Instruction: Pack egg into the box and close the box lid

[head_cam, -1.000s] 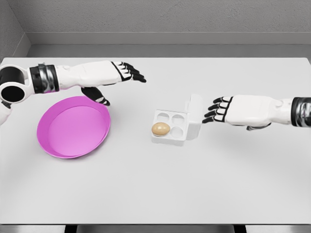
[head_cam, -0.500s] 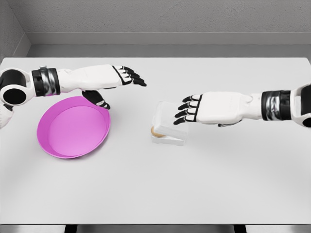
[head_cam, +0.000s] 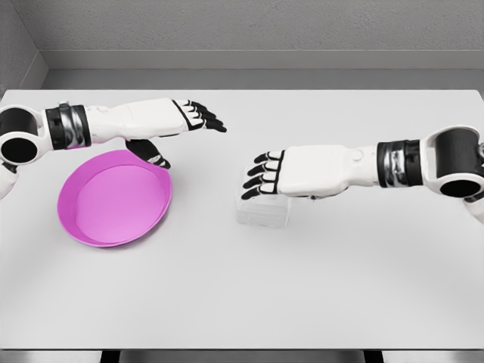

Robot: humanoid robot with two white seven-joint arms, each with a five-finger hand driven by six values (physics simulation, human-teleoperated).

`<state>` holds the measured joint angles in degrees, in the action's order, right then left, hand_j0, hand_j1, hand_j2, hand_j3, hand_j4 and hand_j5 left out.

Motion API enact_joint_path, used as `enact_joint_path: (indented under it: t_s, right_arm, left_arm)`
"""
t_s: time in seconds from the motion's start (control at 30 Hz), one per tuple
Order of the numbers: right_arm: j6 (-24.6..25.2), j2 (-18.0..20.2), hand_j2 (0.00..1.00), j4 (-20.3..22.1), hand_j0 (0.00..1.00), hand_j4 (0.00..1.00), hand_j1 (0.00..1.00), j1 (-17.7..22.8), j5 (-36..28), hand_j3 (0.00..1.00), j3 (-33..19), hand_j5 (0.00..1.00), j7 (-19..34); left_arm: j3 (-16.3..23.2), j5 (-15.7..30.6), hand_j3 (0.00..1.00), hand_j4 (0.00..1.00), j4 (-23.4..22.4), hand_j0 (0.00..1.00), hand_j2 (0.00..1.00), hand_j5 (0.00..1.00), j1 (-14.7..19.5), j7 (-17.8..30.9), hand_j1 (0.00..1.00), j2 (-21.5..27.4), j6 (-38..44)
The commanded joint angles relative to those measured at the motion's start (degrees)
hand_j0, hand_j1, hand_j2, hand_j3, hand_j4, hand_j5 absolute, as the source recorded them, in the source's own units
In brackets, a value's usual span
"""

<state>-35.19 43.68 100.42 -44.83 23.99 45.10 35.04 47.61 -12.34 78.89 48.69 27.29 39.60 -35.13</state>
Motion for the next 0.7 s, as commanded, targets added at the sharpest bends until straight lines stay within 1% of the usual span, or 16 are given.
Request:
enact_joint_path:
  t_s: [0.0, 0.03, 0.07, 0.1, 0.13, 0.17, 0.2, 0.3, 0.33, 0.37, 0.67]
  right_arm:
    - [0.19, 0.62, 1.00, -0.75, 1.00, 1.00, 1.00, 0.09, -2.09, 1.00, -7.65, 1.00, -0.04]
    - [0.19, 2.45, 1.00, -1.62, 1.00, 1.00, 1.00, 0.61, -5.60, 1.00, -10.63, 1.00, -0.04]
    - [0.19, 3.96, 1.00, -2.86, 1.00, 1.00, 1.00, 1.93, -7.63, 1.00, -13.80, 1.00, -0.04]
    - [0.19, 4.40, 1.00, -6.37, 1.00, 1.00, 1.00, 4.92, -9.65, 1.00, -18.29, 1.00, -0.04]
    - [0.19, 4.40, 1.00, -10.06, 1.00, 1.00, 1.00, 6.24, -11.59, 1.00, -19.61, 1.00, -0.04]
    - [0.19, 4.40, 1.00, -12.96, 1.00, 1.00, 1.00, 6.42, -13.53, 1.00, -19.70, 1.00, -0.04]
    - [0.19, 4.40, 1.00, -12.88, 1.00, 1.00, 1.00, 7.47, -13.35, 1.00, -19.61, 1.00, -0.04]
    - [0.19, 4.48, 1.00, -12.70, 1.00, 1.00, 1.00, 7.56, -13.35, 1.00, -19.70, 1.00, -0.04]
    - [0.19, 4.75, 1.00, -12.70, 1.00, 1.00, 1.00, 7.56, -13.35, 1.00, -19.70, 1.00, -0.04]
    - [0.19, 4.75, 1.00, -12.70, 1.00, 1.00, 1.00, 7.65, -13.35, 1.00, -19.61, 1.00, -0.04]
    - [0.19, 4.75, 1.00, -12.70, 1.00, 1.00, 1.00, 7.74, -13.26, 1.00, -19.52, 1.00, -0.04]
  left_arm:
    - [-0.15, 0.39, 1.00, 1.00, 0.04, 1.00, 1.00, 1.00, 0.00, 0.04, 1.00, 0.03, 0.13]
    - [-0.15, 0.39, 1.00, 1.00, 0.04, 1.00, 1.00, 1.00, 0.00, -0.05, 1.00, 0.03, 0.13]
    - [-0.15, 0.39, 1.00, 1.00, 0.04, 1.00, 1.00, 1.00, 0.00, 0.04, 1.00, 0.03, 0.13]
    - [-0.15, 0.39, 1.00, 1.00, 0.04, 1.00, 1.00, 1.00, 0.00, 0.04, 1.00, 0.03, 0.13]
    - [-0.15, 0.39, 1.00, 1.00, 0.04, 1.00, 1.00, 1.00, 0.00, 0.04, 1.00, 0.03, 0.13]
    - [-0.24, 0.39, 1.00, 1.00, 0.04, 1.00, 1.00, 1.00, 0.00, 0.04, 1.00, -0.05, 0.13]
    - [-0.24, 0.39, 1.00, 1.00, 0.13, 1.00, 1.00, 1.00, 0.00, 0.04, 1.00, 0.03, 0.13]
    - [-0.15, 0.39, 1.00, 1.00, 0.13, 1.00, 1.00, 1.00, -0.09, 0.04, 1.00, 0.03, 0.13]
    - [-1.64, 0.39, 1.00, 1.00, -0.05, 1.00, 1.00, 1.00, -0.44, -0.05, 1.00, -0.05, 0.13]
    - [-2.53, 0.39, 1.00, 1.00, -0.05, 1.00, 1.00, 1.00, -2.11, 0.04, 1.00, 0.12, 0.13]
    - [-2.44, 0.56, 1.00, 1.00, -0.31, 1.00, 1.00, 1.00, -2.11, -0.22, 1.00, 0.56, 0.13]
